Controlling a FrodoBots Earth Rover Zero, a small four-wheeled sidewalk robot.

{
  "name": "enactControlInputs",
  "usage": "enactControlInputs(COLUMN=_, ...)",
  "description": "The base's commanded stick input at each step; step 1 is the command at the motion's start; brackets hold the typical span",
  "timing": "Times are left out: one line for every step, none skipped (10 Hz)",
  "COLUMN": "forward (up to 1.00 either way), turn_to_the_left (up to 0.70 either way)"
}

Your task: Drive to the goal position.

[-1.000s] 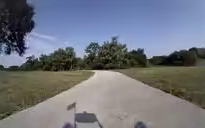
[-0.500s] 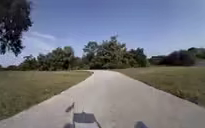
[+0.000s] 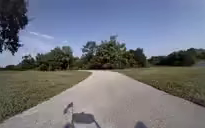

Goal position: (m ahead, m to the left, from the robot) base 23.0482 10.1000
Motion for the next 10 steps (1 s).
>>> enactControlInputs(forward=1.0, turn_to_the_left=0.02)
enactControlInputs(forward=1.0, turn_to_the_left=0.02)
enactControlInputs(forward=1.0, turn_to_the_left=0.02)
enactControlInputs(forward=1.0, turn_to_the_left=0.02)
enactControlInputs(forward=1.0, turn_to_the_left=0.02)
enactControlInputs(forward=1.0, turn_to_the_left=0.02)
enactControlInputs(forward=1.0, turn_to_the_left=0.02)
enactControlInputs(forward=1.0, turn_to_the_left=0.02)
enactControlInputs(forward=1.0, turn_to_the_left=0.02)
enactControlInputs(forward=1.0, turn_to_the_left=0.02)
